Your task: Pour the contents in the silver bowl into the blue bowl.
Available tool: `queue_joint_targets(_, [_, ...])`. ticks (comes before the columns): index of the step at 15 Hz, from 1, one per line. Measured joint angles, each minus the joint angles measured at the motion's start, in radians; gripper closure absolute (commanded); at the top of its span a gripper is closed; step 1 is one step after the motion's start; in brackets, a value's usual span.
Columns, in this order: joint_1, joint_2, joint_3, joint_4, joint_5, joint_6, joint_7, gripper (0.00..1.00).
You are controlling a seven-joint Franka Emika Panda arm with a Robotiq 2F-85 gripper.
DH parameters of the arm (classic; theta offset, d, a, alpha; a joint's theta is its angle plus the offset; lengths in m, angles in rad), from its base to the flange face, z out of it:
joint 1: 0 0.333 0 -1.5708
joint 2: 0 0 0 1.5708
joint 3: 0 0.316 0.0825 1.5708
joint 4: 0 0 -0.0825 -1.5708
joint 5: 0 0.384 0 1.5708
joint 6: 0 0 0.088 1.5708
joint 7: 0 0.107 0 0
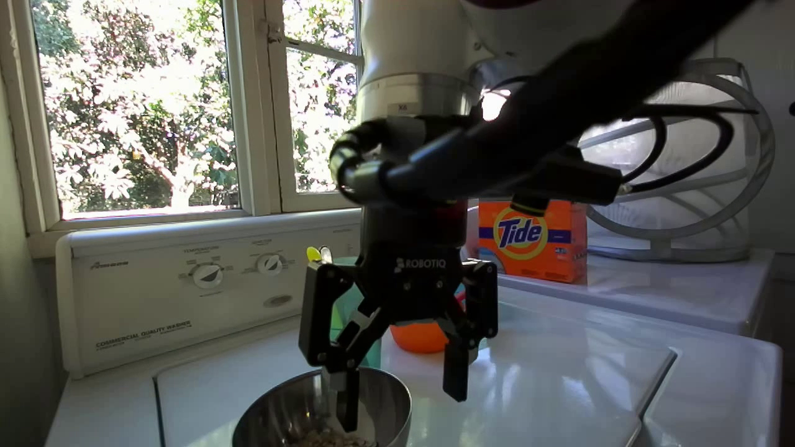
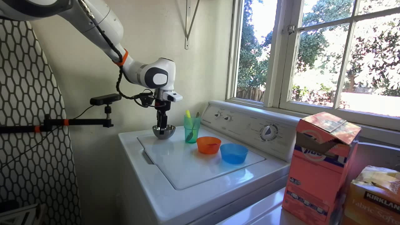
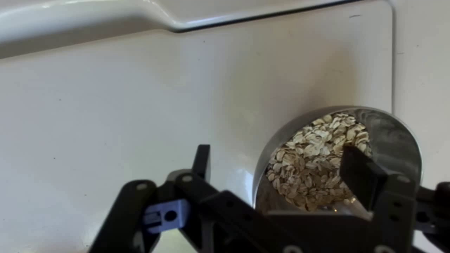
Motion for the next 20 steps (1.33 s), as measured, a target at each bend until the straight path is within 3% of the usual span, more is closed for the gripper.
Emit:
queue_joint_targets(1, [0.000,0.007,-0.003,0.004,0.004,0.001,-0.012,0.23])
queue_joint_targets(3, [0.000,0.019,-0.008,0.007,0.013,0.008,-0.040,0.51])
queue_joint_targets(8, [0.000,0.028,-0.017,0.007,0.022,0.017,-0.077,0.90])
queue_joint_targets(12, [0.001,0.028,-0.020,0.015,0.023,0.017,-0.086,1.00])
queue_joint_targets(20, [0.010,0.039,-0.021,0.026,0.023,0.015,-0.097,0.99])
